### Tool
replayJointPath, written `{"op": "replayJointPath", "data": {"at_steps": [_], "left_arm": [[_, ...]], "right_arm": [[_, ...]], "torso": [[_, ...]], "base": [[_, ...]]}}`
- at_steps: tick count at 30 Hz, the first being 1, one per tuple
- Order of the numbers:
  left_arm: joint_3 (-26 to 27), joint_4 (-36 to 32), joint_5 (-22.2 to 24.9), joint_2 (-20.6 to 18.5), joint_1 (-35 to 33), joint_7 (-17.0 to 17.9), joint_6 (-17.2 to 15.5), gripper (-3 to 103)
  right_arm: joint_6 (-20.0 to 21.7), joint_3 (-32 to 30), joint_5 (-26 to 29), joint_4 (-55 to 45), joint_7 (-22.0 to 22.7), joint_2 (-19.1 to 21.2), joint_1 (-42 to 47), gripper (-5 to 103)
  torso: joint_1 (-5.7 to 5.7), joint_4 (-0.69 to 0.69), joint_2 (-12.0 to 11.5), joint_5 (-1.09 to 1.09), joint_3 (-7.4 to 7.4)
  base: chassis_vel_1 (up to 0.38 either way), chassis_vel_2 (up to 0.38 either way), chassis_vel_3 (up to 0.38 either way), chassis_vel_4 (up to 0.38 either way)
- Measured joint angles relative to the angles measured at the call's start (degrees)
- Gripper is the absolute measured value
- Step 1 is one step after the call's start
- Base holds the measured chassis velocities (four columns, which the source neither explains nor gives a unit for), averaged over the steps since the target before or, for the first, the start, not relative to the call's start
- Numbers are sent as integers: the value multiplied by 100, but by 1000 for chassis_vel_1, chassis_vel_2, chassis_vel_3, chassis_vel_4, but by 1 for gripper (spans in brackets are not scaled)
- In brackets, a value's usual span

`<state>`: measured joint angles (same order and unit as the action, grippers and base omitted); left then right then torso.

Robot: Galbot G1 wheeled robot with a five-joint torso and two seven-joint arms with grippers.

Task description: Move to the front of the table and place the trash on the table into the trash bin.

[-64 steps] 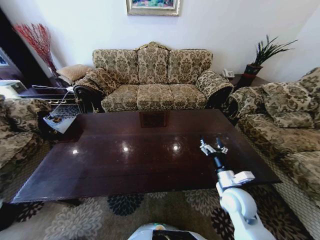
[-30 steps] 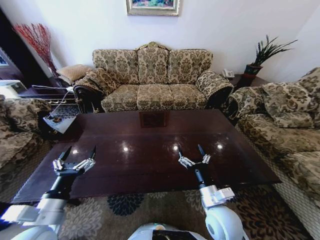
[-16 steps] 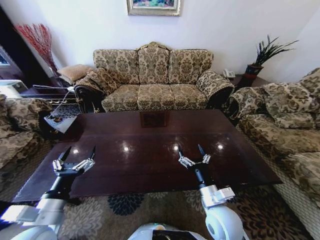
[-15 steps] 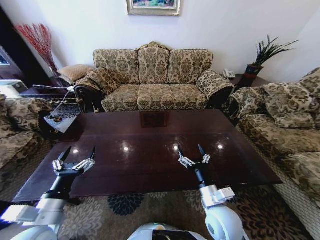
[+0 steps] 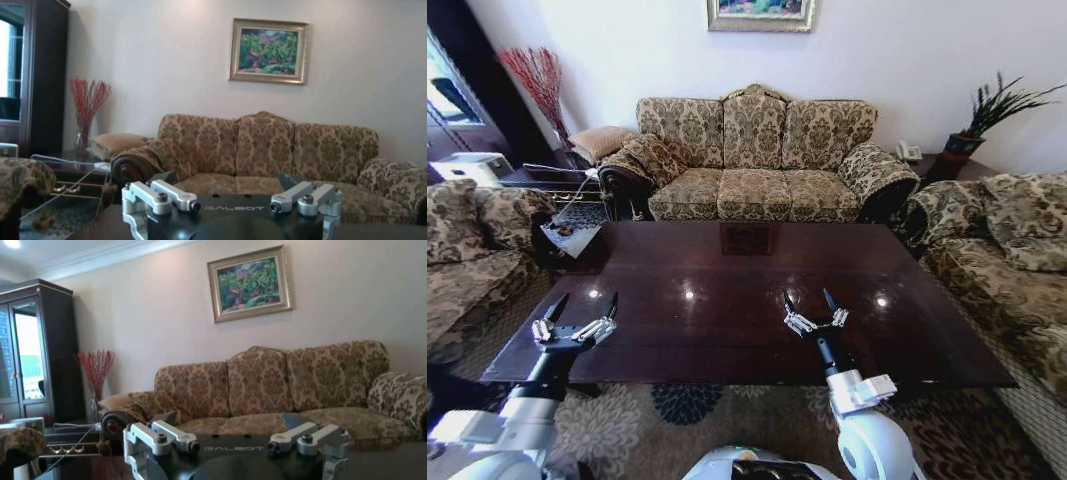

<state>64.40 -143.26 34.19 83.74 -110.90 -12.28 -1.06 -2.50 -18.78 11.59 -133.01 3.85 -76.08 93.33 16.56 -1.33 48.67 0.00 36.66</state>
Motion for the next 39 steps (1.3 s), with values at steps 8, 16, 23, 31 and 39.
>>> {"op": "replayJointPath", "data": {"at_steps": [8,16,23,31,39], "left_arm": [[1,1,1,0,0,0,-1,100],[1,1,1,0,0,0,-2,100],[2,2,1,0,0,0,-2,100],[2,2,1,0,-2,0,-2,100],[2,2,2,-1,0,0,-2,100]], "right_arm": [[0,0,0,2,0,0,-1,100],[0,-1,1,3,1,0,-1,100],[0,0,1,3,1,0,0,100],[0,0,1,2,1,0,4,100],[0,-1,1,3,1,0,-2,100]], "torso": [[0,-1,0,0,0],[1,0,0,1,0],[-2,-1,0,-1,-1],[-8,0,5,-1,-4],[7,0,-3,-1,3]], "base": [[41,-44,-43,42],[183,-184,-220,199],[288,-289,-295,293],[239,-241,-239,235],[13,-16,1,15]]}}
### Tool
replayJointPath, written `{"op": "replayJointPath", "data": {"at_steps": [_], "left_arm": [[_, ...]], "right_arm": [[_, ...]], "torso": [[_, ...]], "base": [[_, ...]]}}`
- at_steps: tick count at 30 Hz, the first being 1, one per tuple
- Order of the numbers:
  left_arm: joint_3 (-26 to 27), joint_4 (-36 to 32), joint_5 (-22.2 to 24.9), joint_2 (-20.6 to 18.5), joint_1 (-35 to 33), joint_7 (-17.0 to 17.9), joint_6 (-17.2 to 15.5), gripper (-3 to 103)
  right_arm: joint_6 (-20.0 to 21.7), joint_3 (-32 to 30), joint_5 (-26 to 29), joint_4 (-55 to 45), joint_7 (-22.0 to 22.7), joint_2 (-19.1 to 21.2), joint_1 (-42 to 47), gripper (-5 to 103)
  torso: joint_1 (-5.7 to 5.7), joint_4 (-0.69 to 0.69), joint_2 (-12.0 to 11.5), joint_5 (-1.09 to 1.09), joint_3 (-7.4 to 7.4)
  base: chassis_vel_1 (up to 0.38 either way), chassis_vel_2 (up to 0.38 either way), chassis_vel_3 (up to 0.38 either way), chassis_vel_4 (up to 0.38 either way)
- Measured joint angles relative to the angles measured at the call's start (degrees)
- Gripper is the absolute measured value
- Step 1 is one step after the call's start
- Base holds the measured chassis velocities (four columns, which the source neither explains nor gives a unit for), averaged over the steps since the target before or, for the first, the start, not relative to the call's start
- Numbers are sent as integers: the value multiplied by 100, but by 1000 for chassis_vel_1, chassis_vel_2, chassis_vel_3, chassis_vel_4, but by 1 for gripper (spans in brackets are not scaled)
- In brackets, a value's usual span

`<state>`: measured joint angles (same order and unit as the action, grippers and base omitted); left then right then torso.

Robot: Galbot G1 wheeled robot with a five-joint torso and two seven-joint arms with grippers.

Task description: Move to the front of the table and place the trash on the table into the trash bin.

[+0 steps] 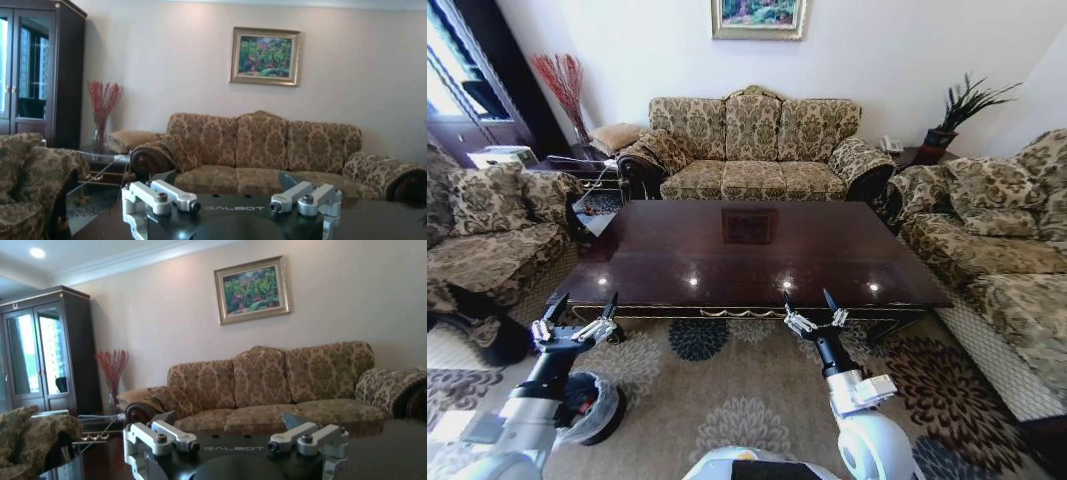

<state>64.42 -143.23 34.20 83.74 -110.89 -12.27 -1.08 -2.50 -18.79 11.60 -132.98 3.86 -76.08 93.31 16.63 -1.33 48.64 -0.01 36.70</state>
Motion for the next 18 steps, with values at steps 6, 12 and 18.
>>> {"op": "replayJointPath", "data": {"at_steps": [6,12,18], "left_arm": [[0,0,0,0,0,0,0,100],[0,0,0,0,-1,0,0,100],[0,-1,0,0,-1,0,0,100]], "right_arm": [[0,0,0,0,0,0,1,100],[0,0,0,0,0,0,3,100],[0,0,0,0,0,0,1,100]], "torso": [[-5,0,1,0,-2],[-10,0,3,0,-4],[-6,0,2,0,-3]], "base": [[-28,42,18,-24],[0,0,0,0],[0,0,0,0]]}}
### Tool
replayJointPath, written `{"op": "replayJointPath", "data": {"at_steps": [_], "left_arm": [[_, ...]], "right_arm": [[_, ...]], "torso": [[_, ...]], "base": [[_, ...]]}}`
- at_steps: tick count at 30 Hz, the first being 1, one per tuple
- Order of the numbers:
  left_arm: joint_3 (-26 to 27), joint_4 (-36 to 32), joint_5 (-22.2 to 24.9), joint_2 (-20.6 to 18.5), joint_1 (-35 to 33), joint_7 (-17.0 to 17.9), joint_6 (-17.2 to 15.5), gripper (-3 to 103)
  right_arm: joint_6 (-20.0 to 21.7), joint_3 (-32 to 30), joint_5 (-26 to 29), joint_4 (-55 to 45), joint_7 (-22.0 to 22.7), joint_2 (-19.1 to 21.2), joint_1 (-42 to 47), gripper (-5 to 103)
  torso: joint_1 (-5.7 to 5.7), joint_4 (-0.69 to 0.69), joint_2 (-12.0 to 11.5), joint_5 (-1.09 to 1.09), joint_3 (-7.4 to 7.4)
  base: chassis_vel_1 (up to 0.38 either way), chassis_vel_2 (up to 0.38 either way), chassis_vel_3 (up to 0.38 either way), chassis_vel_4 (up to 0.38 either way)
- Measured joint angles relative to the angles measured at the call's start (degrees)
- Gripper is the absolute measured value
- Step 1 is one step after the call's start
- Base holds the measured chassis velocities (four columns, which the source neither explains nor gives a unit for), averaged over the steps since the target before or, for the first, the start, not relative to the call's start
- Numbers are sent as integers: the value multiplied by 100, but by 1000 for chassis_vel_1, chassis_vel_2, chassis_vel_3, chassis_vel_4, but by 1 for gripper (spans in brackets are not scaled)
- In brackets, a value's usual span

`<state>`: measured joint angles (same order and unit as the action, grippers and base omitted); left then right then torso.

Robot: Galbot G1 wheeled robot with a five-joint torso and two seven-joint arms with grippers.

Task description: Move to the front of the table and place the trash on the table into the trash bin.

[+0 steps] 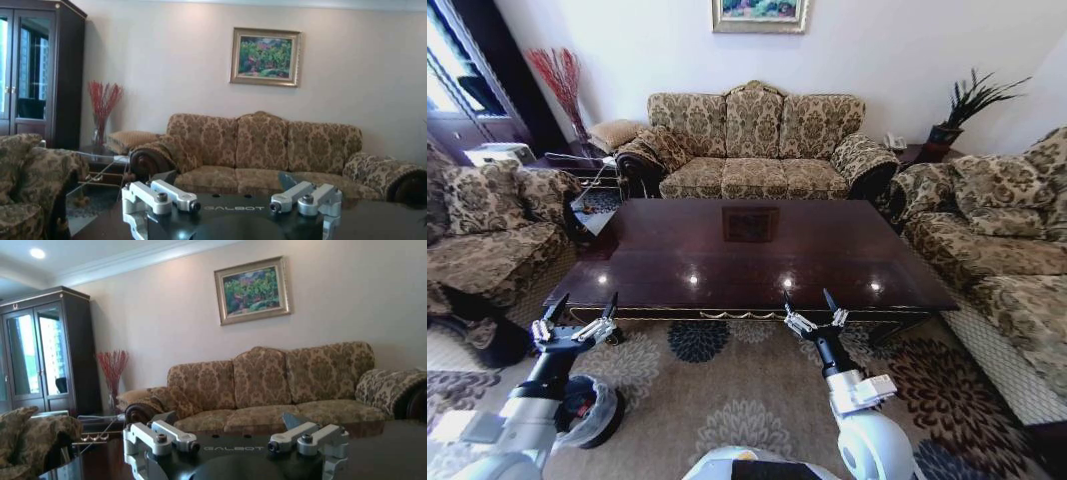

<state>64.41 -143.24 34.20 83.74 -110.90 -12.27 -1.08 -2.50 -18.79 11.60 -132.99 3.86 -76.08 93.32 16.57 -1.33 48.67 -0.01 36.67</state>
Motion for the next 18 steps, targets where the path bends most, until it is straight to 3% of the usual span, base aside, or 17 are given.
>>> {"op": "replayJointPath", "data": {"at_steps": [18], "left_arm": [[0,0,0,0,0,0,0,100]], "right_arm": [[0,0,0,0,0,0,0,100]], "torso": [[-1,0,0,0,0]], "base": [[0,0,0,0]]}}
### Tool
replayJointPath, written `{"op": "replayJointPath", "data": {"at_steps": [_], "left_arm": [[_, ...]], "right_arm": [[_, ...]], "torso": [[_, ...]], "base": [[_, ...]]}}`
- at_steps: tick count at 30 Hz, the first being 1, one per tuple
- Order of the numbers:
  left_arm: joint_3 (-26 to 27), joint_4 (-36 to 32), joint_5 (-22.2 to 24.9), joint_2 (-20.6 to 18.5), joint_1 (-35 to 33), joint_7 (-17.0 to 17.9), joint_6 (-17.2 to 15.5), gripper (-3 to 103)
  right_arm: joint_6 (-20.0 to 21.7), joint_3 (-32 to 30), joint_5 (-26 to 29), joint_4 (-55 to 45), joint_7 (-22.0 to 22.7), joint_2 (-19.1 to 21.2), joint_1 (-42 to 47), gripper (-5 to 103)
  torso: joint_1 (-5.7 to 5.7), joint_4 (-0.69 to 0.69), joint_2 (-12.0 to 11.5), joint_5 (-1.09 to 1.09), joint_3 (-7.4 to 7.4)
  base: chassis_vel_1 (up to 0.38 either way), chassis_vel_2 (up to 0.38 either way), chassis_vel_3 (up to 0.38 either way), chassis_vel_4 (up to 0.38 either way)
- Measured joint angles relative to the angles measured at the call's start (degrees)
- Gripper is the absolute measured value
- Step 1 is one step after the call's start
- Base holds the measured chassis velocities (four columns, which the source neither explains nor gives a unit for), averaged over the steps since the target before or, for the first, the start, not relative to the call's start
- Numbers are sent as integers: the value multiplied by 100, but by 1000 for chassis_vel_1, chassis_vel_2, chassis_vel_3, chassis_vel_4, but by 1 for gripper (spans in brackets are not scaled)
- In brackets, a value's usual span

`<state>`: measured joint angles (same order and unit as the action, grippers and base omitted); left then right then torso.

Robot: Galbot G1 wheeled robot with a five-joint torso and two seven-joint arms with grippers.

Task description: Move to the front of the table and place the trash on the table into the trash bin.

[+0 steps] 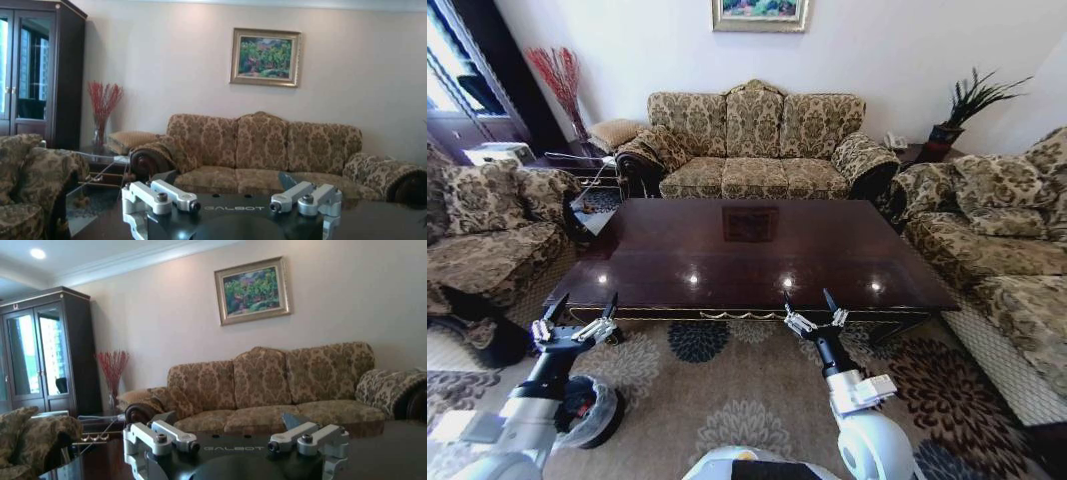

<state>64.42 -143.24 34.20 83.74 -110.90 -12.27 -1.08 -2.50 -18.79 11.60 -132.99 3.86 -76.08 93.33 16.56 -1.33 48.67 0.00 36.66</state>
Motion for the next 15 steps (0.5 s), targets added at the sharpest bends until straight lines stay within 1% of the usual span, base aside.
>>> {"op": "replayJointPath", "data": {"at_steps": [15], "left_arm": [[0,0,0,0,0,0,0,100]], "right_arm": [[0,0,0,0,0,0,0,100]], "torso": [[0,0,0,0,0]], "base": [[0,0,0,0]]}}
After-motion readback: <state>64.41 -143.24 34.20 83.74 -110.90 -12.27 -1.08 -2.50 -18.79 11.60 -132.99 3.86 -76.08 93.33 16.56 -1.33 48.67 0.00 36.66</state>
